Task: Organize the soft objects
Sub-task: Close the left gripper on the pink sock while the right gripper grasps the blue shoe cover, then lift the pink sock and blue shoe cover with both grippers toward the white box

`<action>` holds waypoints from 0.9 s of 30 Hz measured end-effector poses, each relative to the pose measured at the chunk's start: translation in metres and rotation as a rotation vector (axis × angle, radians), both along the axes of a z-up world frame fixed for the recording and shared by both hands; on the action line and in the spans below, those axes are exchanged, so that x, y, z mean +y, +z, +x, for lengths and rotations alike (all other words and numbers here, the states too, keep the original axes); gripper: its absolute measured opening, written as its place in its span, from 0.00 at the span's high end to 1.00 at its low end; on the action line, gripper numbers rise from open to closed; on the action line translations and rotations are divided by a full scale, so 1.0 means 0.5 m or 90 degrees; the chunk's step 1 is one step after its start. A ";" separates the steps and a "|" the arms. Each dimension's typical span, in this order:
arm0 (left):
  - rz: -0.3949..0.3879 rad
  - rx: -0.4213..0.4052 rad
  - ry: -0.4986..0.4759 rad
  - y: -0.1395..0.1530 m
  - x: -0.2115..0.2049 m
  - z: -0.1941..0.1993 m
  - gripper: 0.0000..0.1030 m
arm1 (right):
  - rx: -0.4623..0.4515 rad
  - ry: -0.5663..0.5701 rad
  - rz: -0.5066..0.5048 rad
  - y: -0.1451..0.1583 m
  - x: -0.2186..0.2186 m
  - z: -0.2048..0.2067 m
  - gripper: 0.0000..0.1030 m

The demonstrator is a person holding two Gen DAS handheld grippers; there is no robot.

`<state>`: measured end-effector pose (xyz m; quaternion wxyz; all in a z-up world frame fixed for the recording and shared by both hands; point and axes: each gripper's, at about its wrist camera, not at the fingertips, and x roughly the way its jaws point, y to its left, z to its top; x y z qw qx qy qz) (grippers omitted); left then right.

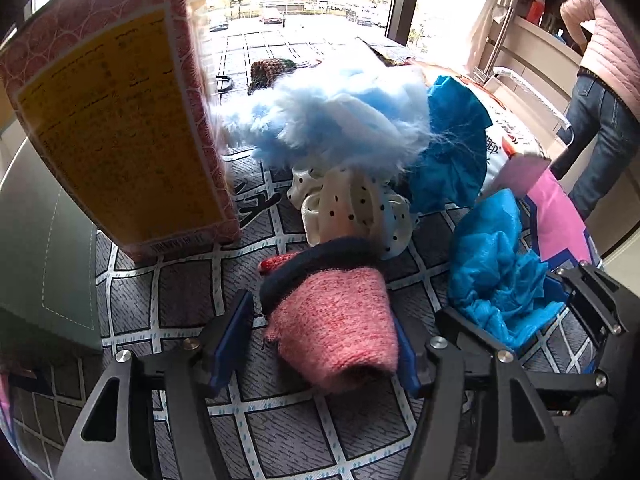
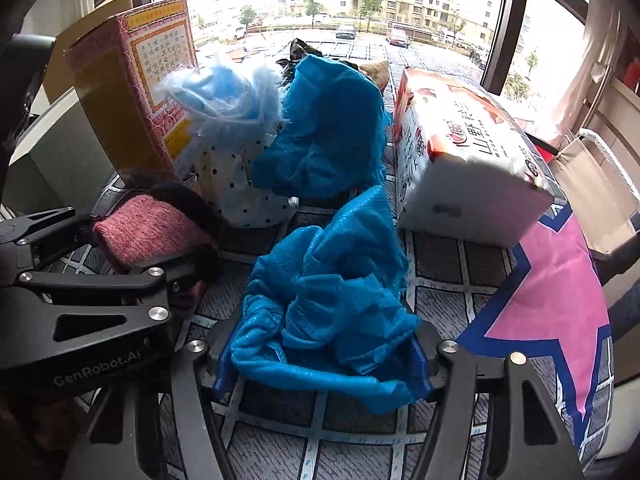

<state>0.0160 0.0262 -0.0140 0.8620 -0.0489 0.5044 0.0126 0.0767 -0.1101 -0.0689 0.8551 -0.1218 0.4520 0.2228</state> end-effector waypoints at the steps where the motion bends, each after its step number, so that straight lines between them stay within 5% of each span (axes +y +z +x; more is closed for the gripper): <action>1: 0.000 -0.001 0.000 -0.001 -0.001 -0.001 0.34 | 0.001 0.000 0.001 0.000 0.000 0.001 0.35; 21: 0.002 0.003 0.004 -0.005 0.003 0.000 0.28 | 0.002 0.005 0.014 0.001 -0.015 -0.002 0.38; 27: -0.010 0.000 0.002 -0.004 0.010 0.002 0.32 | 0.004 0.013 0.019 0.006 -0.020 -0.004 0.47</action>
